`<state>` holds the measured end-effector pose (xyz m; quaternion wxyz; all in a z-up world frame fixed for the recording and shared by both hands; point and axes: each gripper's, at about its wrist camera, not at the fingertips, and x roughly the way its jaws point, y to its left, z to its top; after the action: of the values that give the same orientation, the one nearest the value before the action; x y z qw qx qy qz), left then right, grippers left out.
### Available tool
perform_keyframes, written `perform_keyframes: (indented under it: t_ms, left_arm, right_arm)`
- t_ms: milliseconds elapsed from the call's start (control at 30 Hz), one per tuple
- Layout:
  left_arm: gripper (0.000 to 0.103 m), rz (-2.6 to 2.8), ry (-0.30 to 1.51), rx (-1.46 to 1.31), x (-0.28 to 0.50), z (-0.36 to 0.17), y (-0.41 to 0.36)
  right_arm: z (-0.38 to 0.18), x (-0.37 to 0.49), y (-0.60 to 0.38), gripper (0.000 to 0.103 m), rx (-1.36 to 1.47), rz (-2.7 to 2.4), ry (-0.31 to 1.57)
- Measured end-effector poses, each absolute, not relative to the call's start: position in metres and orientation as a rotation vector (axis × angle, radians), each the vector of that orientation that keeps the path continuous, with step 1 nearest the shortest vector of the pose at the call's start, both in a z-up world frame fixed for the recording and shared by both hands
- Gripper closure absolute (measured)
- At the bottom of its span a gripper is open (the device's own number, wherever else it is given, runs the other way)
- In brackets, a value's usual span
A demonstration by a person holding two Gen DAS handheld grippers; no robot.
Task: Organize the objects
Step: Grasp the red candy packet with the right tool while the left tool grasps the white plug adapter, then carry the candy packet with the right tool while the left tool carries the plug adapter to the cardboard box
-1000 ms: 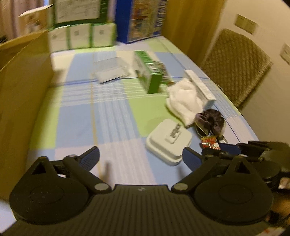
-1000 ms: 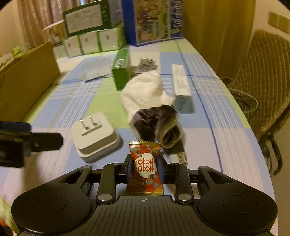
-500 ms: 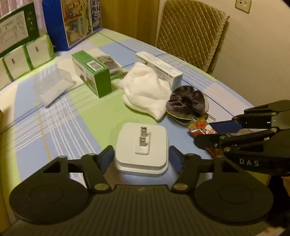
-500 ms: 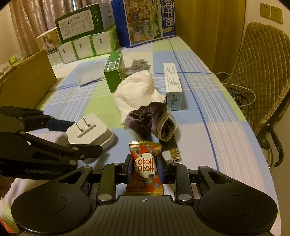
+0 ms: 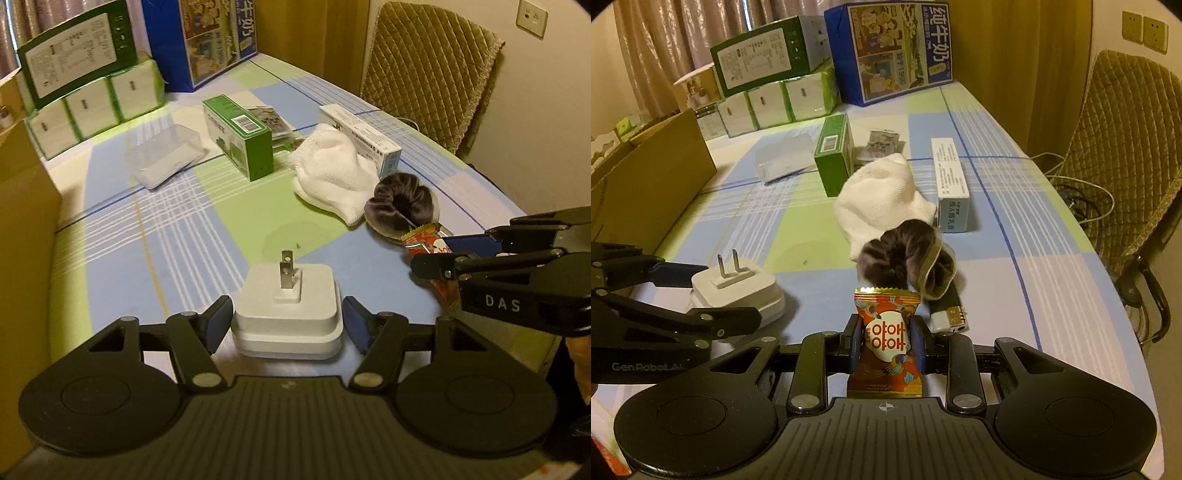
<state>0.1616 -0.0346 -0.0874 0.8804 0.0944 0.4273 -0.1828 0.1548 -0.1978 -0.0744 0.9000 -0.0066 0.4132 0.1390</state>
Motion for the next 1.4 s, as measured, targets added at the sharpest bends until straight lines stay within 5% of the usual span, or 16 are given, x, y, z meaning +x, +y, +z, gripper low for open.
perform_keyframes:
  t_ms: [500, 1067, 1400]
  left_arm:
    - [0.043, -0.344, 0.873, 0.162, 0.129, -0.066, -0.017]
    - [0.043, -0.328, 0.931, 0.172, 0.117, -0.107, -0.012]
    - [0.043, -0.3, 0.878, 0.14, 0.117, -0.073, -0.007]
  right_arm:
    - [-0.045, 0.125, -0.191, 0.079, -0.023, 0.295, 0.83]
    - [-0.054, 0.123, -0.188, 0.079, -0.028, 0.302, 0.855]
    - [-0.034, 0.12, -0.181, 0.079, -0.039, 0.318, 0.818]
